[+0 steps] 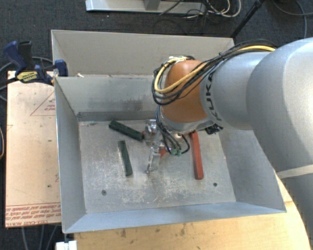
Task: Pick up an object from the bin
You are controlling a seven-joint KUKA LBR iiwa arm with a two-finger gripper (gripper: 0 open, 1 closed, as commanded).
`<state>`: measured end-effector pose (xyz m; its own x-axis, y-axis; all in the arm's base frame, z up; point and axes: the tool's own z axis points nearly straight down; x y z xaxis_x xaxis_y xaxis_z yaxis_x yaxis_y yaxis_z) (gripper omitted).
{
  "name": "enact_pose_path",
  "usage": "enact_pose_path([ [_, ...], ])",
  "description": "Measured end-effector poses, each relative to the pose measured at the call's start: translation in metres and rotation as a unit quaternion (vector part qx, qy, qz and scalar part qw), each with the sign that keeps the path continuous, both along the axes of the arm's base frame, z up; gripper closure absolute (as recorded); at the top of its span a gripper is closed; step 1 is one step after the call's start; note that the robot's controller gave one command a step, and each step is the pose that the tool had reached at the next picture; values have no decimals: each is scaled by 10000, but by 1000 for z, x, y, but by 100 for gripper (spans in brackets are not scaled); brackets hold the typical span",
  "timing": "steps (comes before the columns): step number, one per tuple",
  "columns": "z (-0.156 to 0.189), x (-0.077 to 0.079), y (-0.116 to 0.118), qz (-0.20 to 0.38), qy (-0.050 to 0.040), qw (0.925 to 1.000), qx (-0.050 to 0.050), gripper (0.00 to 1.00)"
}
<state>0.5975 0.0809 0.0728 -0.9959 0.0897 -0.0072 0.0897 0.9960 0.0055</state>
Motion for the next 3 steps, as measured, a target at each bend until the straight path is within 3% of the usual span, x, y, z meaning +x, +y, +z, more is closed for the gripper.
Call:
enact_pose_path([
  [1, 5, 47, 51, 157, -12, 9999, -3, 0],
  [2, 0, 45, -77, -160, 30, 9999, -38, 0],
  [3, 1, 45, -71, -122, 29, 9999, -21, 100],
])
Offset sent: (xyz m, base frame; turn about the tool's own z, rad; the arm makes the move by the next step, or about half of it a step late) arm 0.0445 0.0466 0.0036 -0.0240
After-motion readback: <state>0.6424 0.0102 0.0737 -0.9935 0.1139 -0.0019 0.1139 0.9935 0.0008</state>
